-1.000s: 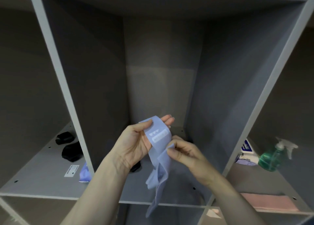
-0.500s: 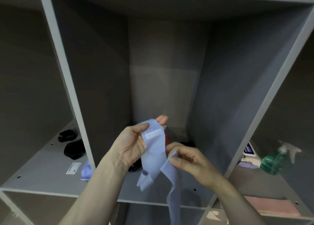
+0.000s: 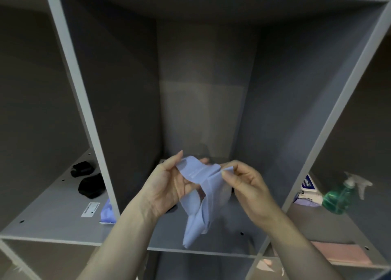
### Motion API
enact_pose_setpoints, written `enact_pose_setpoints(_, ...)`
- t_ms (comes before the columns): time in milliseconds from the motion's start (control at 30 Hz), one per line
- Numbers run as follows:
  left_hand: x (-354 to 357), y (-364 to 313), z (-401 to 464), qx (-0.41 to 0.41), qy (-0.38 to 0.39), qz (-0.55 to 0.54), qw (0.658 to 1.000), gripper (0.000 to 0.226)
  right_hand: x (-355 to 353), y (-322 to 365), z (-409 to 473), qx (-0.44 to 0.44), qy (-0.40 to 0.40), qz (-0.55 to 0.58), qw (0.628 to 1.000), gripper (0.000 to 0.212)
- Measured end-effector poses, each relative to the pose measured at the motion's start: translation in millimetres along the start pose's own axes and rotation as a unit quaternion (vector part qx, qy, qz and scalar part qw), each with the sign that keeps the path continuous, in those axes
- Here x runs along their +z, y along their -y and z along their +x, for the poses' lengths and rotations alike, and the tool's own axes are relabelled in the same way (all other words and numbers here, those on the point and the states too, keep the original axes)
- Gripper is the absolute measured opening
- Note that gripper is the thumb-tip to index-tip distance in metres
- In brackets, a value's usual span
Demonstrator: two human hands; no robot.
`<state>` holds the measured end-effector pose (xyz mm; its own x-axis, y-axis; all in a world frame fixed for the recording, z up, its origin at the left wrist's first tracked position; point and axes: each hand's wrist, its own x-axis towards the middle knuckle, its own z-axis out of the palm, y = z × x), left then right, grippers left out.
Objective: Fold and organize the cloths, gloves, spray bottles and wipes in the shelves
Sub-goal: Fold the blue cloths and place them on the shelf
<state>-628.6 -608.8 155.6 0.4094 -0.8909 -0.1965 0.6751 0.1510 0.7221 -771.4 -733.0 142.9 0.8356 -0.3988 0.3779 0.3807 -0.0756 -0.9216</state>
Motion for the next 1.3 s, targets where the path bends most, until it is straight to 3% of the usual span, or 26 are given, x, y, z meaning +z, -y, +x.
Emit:
enact_pose_setpoints(200, -6, 24, -1, -0.018, 0.041, 0.147, 0.988, 0.076, 4, 33, 25, 0.007, -0.053, 0.124, 0.991, 0.019)
enact_pose_setpoints(367, -5, 37, -11, 0.099, 0.022, 0.303, 0.947, 0.035, 4, 50, 31, -0.022, -0.106, 0.090, 0.990, 0.010)
enact_pose_setpoints(433, -14, 41, -7, 0.132, 0.006, 0.356, 0.925, 0.028, 3, 54, 32, -0.048, -0.128, 0.084, 0.987, 0.009)
enact_pose_setpoints(533, -20, 43, 0, 0.150, -0.056, 0.415, 0.896, 0.006, -3, 59, 35, -0.077, -0.177, 0.078, 0.978, 0.019)
enact_pose_setpoints(667, -25, 46, 5, 0.181, -0.150, 0.343, 0.909, 0.020, -12, 62, 37, -0.082, -0.215, 0.082, 0.970, 0.035)
enact_pose_setpoints(800, -34, 47, 10, 0.257, -0.235, 0.301, 0.888, 0.016, -14, 51, 36, -0.075, -0.249, 0.089, 0.962, 0.026)
enact_pose_setpoints(933, -42, 39, 10, 0.199, -0.162, 0.181, 0.949, 0.020, -22, 44, 40, -0.055, -0.292, 0.113, 0.948, 0.026)
enact_pose_setpoints(1033, -49, 35, 7, 0.133, -0.106, 0.126, 0.977, 0.041, -30, 39, 42, -0.029, -0.312, 0.144, 0.939, 0.030)
enact_pose_setpoints(1100, -52, 33, 5, 0.106, -0.075, 0.076, 0.989, 0.053, -34, 35, 42, -0.003, -0.321, 0.166, 0.932, 0.029)
enact_pose_setpoints(1167, -54, 34, 3, 0.096, -0.052, 0.037, 0.993, 0.048, -36, 30, 42, 0.021, -0.329, 0.191, 0.924, 0.024)
enact_pose_setpoints(1233, -56, 37, 2, 0.112, -0.028, 0.058, 0.992, 0.038, -37, 26, 42, 0.036, -0.337, 0.203, 0.919, 0.023)
enact_pose_setpoints(1300, -61, 36, 0, 0.124, -0.018, 0.114, 0.986, 0.053, -37, 25, 42, 0.039, -0.339, 0.207, 0.917, 0.023)
